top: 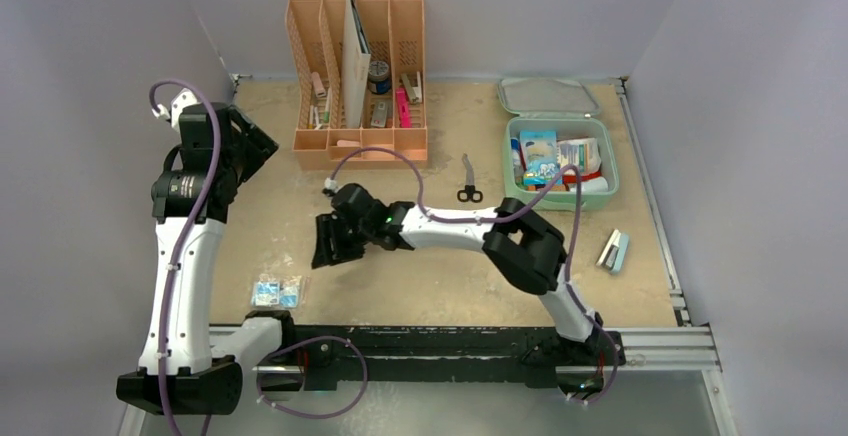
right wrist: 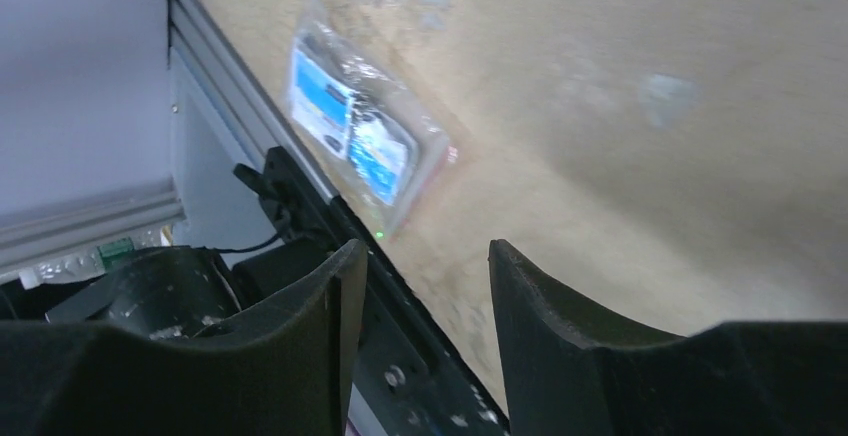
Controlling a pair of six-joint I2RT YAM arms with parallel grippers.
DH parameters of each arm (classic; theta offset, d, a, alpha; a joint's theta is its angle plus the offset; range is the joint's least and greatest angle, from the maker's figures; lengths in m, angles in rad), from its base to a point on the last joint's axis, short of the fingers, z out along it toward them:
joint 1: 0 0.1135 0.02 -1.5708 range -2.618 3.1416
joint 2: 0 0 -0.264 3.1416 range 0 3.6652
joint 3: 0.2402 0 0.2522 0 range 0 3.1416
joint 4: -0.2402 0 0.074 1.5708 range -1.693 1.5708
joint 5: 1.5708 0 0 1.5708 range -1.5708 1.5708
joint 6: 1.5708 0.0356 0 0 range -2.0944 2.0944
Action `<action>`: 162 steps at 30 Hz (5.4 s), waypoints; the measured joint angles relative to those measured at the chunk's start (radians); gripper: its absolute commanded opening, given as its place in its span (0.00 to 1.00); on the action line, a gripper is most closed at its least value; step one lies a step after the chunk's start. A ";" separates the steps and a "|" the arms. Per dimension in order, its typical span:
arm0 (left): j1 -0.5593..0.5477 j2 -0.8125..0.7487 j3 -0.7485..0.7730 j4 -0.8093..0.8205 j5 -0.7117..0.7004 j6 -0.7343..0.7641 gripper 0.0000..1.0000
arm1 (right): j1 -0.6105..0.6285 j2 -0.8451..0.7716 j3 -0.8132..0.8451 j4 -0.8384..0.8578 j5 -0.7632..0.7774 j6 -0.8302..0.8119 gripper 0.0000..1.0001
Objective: Organize the medicine kit
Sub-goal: Move the medical item to the center of the board, then pick up the medical item at the center of the board.
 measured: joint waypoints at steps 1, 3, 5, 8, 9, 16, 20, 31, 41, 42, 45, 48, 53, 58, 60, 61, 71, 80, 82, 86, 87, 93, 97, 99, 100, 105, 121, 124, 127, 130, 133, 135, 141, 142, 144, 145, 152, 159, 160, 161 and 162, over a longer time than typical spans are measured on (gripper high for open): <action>0.000 0.003 0.000 -0.010 -0.009 0.000 0.66 | 0.013 0.025 0.027 0.010 -0.002 0.005 0.50; -0.010 0.006 0.000 -0.029 -0.029 0.001 0.66 | 0.034 0.067 0.071 0.023 -0.003 0.014 0.50; -0.023 0.003 0.000 -0.042 -0.046 0.001 0.66 | 0.051 0.109 0.117 0.028 -0.008 0.021 0.50; -0.032 -0.002 0.000 -0.055 -0.069 0.000 0.66 | 0.064 0.161 0.168 0.027 -0.014 0.025 0.49; -0.032 -0.003 0.000 -0.058 -0.075 0.000 0.66 | 0.064 0.176 0.181 0.026 -0.016 0.026 0.49; -0.033 -0.010 0.000 -0.068 -0.101 -0.001 0.67 | 0.061 0.225 0.196 0.006 -0.016 0.011 0.50; -0.033 -0.013 0.000 -0.077 -0.111 -0.001 0.67 | 0.059 0.232 0.209 0.003 -0.013 -0.009 0.49; -0.033 -0.027 -0.001 -0.080 -0.123 -0.010 0.67 | 0.059 0.271 0.261 0.008 -0.024 -0.013 0.46; -0.037 -0.027 -0.001 -0.099 -0.149 -0.032 0.68 | 0.059 0.304 0.307 0.002 -0.024 -0.007 0.41; -0.039 -0.027 -0.001 -0.102 -0.153 -0.036 0.68 | 0.060 0.310 0.315 0.002 -0.024 -0.006 0.40; -0.048 -0.024 -0.001 -0.106 -0.152 -0.037 0.68 | 0.061 0.329 0.351 -0.018 -0.023 -0.008 0.37; -0.053 -0.019 -0.001 -0.106 -0.148 -0.039 0.68 | 0.063 0.336 0.360 -0.024 -0.020 -0.011 0.32; -0.054 -0.019 -0.002 -0.101 -0.131 -0.045 0.68 | 0.065 0.337 0.360 -0.039 0.004 -0.014 0.13; -0.055 -0.020 -0.006 -0.097 -0.113 -0.046 0.68 | 0.064 0.338 0.360 -0.050 0.015 -0.019 0.00; -0.055 -0.022 -0.012 -0.096 -0.108 -0.046 0.68 | 0.065 0.338 0.360 -0.050 0.018 -0.024 0.00; -0.055 -0.023 -0.014 -0.096 -0.106 -0.046 0.68 | 0.065 0.338 0.357 -0.048 0.019 -0.027 0.00; -0.059 -0.055 -0.082 -0.079 -0.105 -0.045 0.68 | 0.065 0.212 0.180 -0.053 0.059 -0.108 0.00; -0.059 -0.054 -0.173 -0.072 -0.104 -0.043 0.68 | 0.041 0.003 -0.095 -0.086 0.143 -0.176 0.00; -0.059 -0.047 -0.194 -0.074 -0.103 -0.043 0.68 | 0.021 -0.045 -0.159 -0.088 0.157 -0.182 0.00; -0.059 -0.014 -0.238 -0.079 -0.069 -0.034 0.68 | -0.043 -0.158 -0.305 -0.094 0.184 -0.184 0.00; -0.059 -0.008 -0.248 -0.077 -0.054 -0.029 0.68 | -0.065 -0.188 -0.343 -0.097 0.191 -0.184 0.00; -0.059 0.006 -0.336 -0.019 0.103 0.019 0.68 | -0.182 -0.343 -0.478 -0.168 0.256 -0.188 0.00; -0.059 0.009 -0.405 0.084 0.260 0.074 0.70 | -0.225 -0.435 -0.520 -0.235 0.303 -0.195 0.00; -0.059 0.015 -0.441 0.137 0.336 0.098 0.71 | -0.243 -0.484 -0.542 -0.277 0.329 -0.198 0.00; -0.059 0.019 -0.462 0.171 0.377 0.111 0.71 | -0.253 -0.511 -0.554 -0.299 0.345 -0.200 0.00; -0.060 0.070 -0.542 0.301 0.529 0.165 0.76 | -0.283 -0.620 -0.573 -0.412 0.393 -0.214 0.00; -0.062 0.090 -0.592 0.428 0.654 0.298 0.82 | -0.269 -0.589 -0.468 -0.573 0.391 -0.330 0.37; -0.068 0.055 -0.595 0.425 0.652 0.306 0.82 | -0.222 -0.571 -0.431 -0.562 0.389 -0.375 0.38; -0.071 0.026 -0.595 0.426 0.642 0.306 0.83 | -0.160 -0.515 -0.393 -0.538 0.387 -0.420 0.38; -0.071 0.025 -0.595 0.422 0.633 0.306 0.84 | -0.108 -0.459 -0.383 -0.504 0.383 -0.463 0.42; -0.072 0.025 -0.595 0.414 0.621 0.305 0.84 | -0.076 -0.423 -0.382 -0.481 0.377 -0.505 0.47; -0.073 0.025 -0.595 0.410 0.608 0.304 0.84 | -0.063 -0.404 -0.382 -0.463 0.375 -0.528 0.47; -0.080 0.025 -0.595 0.406 0.565 0.301 0.85 | -0.048 -0.334 -0.378 -0.436 0.370 -0.576 0.47; -0.080 0.025 -0.595 0.406 0.562 0.301 0.85 | -0.047 -0.324 -0.374 -0.435 0.371 -0.579 0.47; -0.080 0.025 -0.595 0.406 0.555 0.294 0.85 | -0.044 -0.314 -0.368 -0.435 0.375 -0.581 0.45; -0.080 0.025 -0.595 0.406 0.553 0.290 0.85 | -0.040 -0.309 -0.363 -0.433 0.378 -0.582 0.43; -0.080 0.026 -0.595 0.406 0.531 0.269 0.85 | -0.005 -0.276 -0.325 -0.435 0.449 -0.574 0.04; -0.080 0.028 -0.595 0.406 0.528 0.252 0.85 | 0.005 -0.279 -0.322 -0.456 0.447 -0.562 0.00; -0.080 0.028 -0.595 0.406 0.528 0.252 0.85 | 0.005 -0.279 -0.318 -0.465 0.447 -0.560 0.00; -0.080 0.028 -0.595 0.406 0.527 0.252 0.85 | 0.005 -0.279 -0.314 -0.470 0.447 -0.560 0.00; -0.080 0.028 -0.595 0.406 0.526 0.252 0.85 | 0.005 -0.279 -0.309 -0.476 0.447 -0.559 0.00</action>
